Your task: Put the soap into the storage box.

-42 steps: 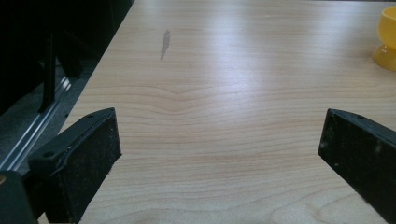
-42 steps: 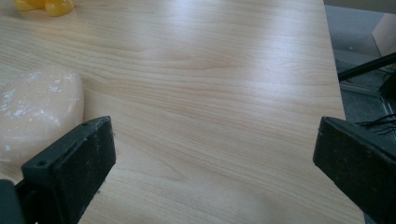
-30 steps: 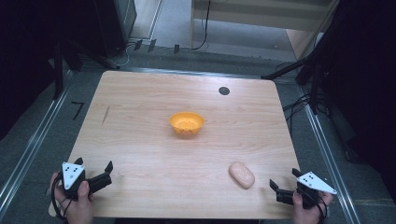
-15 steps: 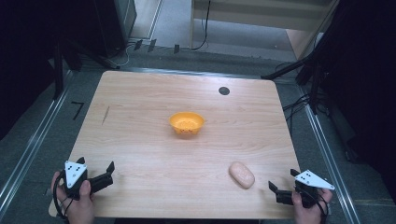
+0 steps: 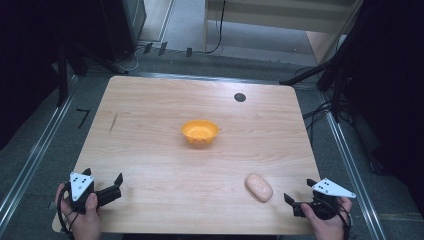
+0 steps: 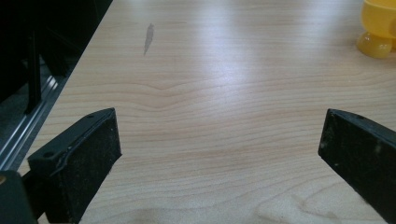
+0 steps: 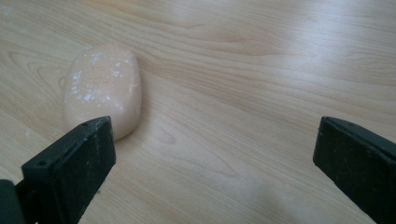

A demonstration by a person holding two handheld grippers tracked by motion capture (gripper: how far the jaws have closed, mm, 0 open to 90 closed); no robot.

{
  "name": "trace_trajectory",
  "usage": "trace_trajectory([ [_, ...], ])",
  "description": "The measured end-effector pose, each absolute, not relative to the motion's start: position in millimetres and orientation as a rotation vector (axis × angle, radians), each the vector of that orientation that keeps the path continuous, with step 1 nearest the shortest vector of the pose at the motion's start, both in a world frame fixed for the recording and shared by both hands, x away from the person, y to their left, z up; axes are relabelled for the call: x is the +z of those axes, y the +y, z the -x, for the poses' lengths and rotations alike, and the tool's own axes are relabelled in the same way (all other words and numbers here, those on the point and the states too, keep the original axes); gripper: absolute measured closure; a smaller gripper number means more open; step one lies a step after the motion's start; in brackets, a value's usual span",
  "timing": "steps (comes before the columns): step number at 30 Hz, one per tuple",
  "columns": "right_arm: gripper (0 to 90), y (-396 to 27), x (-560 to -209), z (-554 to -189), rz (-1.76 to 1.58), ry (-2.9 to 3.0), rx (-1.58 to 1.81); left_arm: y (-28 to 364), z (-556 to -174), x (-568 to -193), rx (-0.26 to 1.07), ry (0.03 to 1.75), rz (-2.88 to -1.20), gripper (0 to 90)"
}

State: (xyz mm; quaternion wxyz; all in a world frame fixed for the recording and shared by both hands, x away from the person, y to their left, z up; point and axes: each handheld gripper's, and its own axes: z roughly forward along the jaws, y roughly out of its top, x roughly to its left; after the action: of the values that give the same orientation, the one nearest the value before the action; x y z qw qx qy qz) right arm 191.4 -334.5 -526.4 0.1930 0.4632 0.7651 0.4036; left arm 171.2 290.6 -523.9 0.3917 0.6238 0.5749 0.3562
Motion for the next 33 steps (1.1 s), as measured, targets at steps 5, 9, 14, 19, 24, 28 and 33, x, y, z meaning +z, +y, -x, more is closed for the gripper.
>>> trace_trajectory([
  [5, 0.1, -328.2, -528.6, -197.2, -1.304, 2.201, 1.100, 291.0, -171.2, -523.8, 0.894, 1.451, -1.589, 0.0],
  [9, 3.9, -323.3, -528.1, -200.0, -1.306, 2.229, 1.090, 291.2, -171.3, -523.7, 0.892, 1.454, -1.588, 0.0],
  [14, 8.7, -312.1, -523.4, -204.7, -1.293, 2.264, 1.068, 290.9, -171.4, -523.7, 0.891, 1.451, -1.595, 0.0],
  [19, 8.8, -305.1, -518.9, -209.0, -1.303, 2.287, 1.052, 289.9, -172.7, -523.7, 0.876, 1.438, -1.625, 0.0],
  [24, 8.8, -298.0, -516.6, -214.7, -1.309, 2.317, 1.020, 289.9, -172.8, -523.8, 0.877, 1.437, -1.626, 0.0],
  [28, 8.8, -294.2, -517.1, -218.2, -1.323, 2.348, 0.997, 288.6, -173.0, -524.0, 0.887, 1.433, -1.634, 0.0],
  [33, 8.8, -289.7, -514.4, -220.5, -1.317, 2.369, 0.979, 288.6, -173.1, -523.9, 0.885, 1.430, -1.640, 0.0],
])
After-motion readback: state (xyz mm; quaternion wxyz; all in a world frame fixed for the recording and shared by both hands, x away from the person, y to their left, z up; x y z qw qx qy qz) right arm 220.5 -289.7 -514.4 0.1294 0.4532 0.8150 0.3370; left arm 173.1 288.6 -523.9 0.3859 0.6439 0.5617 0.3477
